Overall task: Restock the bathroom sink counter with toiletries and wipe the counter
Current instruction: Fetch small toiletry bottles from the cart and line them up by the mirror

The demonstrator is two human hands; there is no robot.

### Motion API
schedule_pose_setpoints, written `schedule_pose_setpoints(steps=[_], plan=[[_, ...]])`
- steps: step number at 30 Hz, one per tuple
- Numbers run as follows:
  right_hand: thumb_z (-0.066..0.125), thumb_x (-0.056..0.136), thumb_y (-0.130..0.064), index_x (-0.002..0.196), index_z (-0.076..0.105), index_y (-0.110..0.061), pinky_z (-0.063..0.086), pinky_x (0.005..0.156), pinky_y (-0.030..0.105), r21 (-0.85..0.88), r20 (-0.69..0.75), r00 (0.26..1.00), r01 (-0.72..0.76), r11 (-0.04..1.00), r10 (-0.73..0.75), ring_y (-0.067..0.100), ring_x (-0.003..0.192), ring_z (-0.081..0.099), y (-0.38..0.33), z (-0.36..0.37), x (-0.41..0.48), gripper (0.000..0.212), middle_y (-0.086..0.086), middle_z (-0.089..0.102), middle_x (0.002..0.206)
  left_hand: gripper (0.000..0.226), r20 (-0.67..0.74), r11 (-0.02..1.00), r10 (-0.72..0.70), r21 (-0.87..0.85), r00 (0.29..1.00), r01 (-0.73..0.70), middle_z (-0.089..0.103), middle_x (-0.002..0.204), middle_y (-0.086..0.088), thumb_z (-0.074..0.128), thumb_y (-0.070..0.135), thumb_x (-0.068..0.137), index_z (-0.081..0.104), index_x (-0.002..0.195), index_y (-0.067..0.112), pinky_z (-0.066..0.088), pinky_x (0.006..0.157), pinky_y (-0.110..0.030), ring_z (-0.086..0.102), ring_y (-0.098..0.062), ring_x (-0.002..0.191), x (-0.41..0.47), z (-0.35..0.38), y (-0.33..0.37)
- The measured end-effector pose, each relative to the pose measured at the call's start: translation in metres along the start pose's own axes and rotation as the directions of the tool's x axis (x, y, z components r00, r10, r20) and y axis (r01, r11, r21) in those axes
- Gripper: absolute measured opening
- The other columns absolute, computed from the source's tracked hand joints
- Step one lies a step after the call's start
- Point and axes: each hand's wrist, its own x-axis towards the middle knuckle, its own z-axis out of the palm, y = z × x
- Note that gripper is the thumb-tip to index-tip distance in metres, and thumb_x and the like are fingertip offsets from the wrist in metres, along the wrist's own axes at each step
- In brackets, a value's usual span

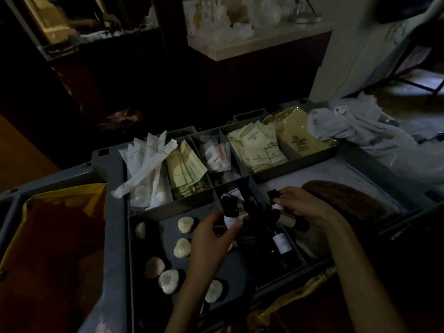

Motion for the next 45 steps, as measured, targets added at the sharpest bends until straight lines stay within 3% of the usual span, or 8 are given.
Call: schedule_pose_setpoints(steps=[3, 5, 8, 11, 17, 33, 42, 45], plan=[[0.043, 0.101, -0.018, 0.115, 0.056, 0.014, 0.043, 0.064, 0.020, 0.165, -0.019, 0.999, -0.025, 0.986, 0.028, 0.018, 0.080, 0.057, 0.005, 0.000, -0.006, 0.037, 0.027, 0.062, 0.104, 0.016, 0.029, 0.999, 0.012, -0.034, 1.000, -0.011, 0.073, 0.085, 0.010, 0.071, 0.022, 0.085, 0.066, 0.093, 0.035, 0.056, 0.071, -0.024, 0.069, -0.003, 0.080, 0.000, 0.004, 0.002], [0.041, 0.102, -0.016, 0.107, 0.051, 0.026, 0.038, 0.057, 0.016, 0.276, 0.028, 1.000, 0.006, 0.961, -0.014, 0.011, 0.061, 0.047, 0.007, 0.010, -0.011, 0.043, 0.027, 0.059, 0.083, 0.014, 0.038, 0.999, 0.018, -0.046, 0.999, -0.016, 0.074, 0.086, 0.009, 0.071, 0.023, 0.085, 0.068, 0.096, 0.030, 0.057, 0.072, -0.027, 0.069, -0.004, 0.081, 0.001, 0.007, 0.002], [0.044, 0.101, -0.010, 0.076, 0.057, -0.001, 0.034, 0.050, 0.013, 0.716, 0.184, 0.979, -0.070, 0.694, -0.091, 0.008, 0.049, 0.042, 0.012, 0.035, -0.013, 0.029, 0.002, 0.047, 0.059, 0.016, 0.056, 0.998, 0.009, -0.060, 0.998, -0.006, 0.074, 0.089, 0.007, 0.071, 0.025, 0.085, 0.070, 0.102, 0.023, 0.057, 0.075, -0.033, 0.070, -0.007, 0.083, 0.000, 0.008, 0.002], [0.042, 0.101, -0.028, 0.092, 0.062, -0.006, 0.043, 0.044, 0.017, 0.922, -0.028, 0.992, -0.021, 0.386, 0.121, 0.006, 0.048, 0.055, 0.014, 0.057, -0.012, 0.031, -0.001, 0.060, 0.060, 0.016, 0.061, 0.998, 0.004, -0.066, 0.998, 0.000, 0.074, 0.090, 0.007, 0.070, 0.024, 0.086, 0.069, 0.102, 0.024, 0.058, 0.076, -0.036, 0.070, -0.008, 0.084, -0.001, 0.007, 0.001], [0.031, 0.103, -0.024, 0.107, 0.052, -0.005, 0.045, 0.044, 0.017, 0.956, -0.173, 0.985, 0.170, 0.240, -0.008, 0.000, 0.047, 0.056, -0.003, 0.083, -0.024, 0.029, -0.005, 0.064, 0.059, 0.015, 0.047, 0.997, -0.035, -0.066, 0.998, 0.038, 0.073, 0.089, 0.007, 0.070, 0.028, 0.085, 0.067, 0.099, 0.030, 0.059, 0.075, -0.038, 0.069, -0.006, 0.083, -0.008, 0.005, -0.001], [0.037, 0.100, -0.025, 0.095, 0.064, -0.008, 0.048, 0.047, 0.020, 0.948, -0.232, 0.971, 0.215, 0.236, 0.049, 0.009, 0.056, 0.063, -0.010, 0.075, -0.081, 0.033, 0.005, 0.066, 0.080, 0.015, 0.197, 0.977, -0.006, -0.210, 0.980, 0.048, 0.073, 0.079, 0.007, 0.061, 0.016, 0.091, 0.071, 0.098, 0.007, 0.045, 0.059, -0.010, 0.068, -0.001, 0.072, -0.012, 0.017, 0.021], [0.040, 0.094, -0.015, 0.080, 0.078, -0.016, 0.056, 0.061, 0.023, 0.913, -0.357, 0.934, 0.345, 0.217, 0.021, 0.015, 0.076, 0.071, 0.010, 0.061, -0.143, 0.040, 0.003, 0.075, 0.084, 0.017, 0.357, 0.978, 0.073, -0.209, 0.931, 0.003, 0.075, 0.093, 0.009, 0.068, 0.015, 0.086, 0.072, 0.102, 0.021, 0.053, 0.069, -0.017, 0.069, -0.005, 0.087, -0.042, 0.041, 0.043], [0.047, 0.087, -0.021, 0.102, 0.075, -0.014, 0.057, 0.074, 0.030, 0.910, -0.366, 0.931, 0.356, 0.213, 0.010, 0.023, 0.097, 0.069, 0.023, 0.061, -0.174, 0.033, 0.013, 0.070, 0.109, 0.019, 0.469, 0.971, 0.074, -0.235, 0.880, 0.043, 0.075, 0.092, 0.005, 0.067, 0.015, 0.087, 0.072, 0.105, 0.020, 0.055, 0.069, -0.021, 0.070, -0.009, 0.086, -0.063, 0.055, 0.055]])
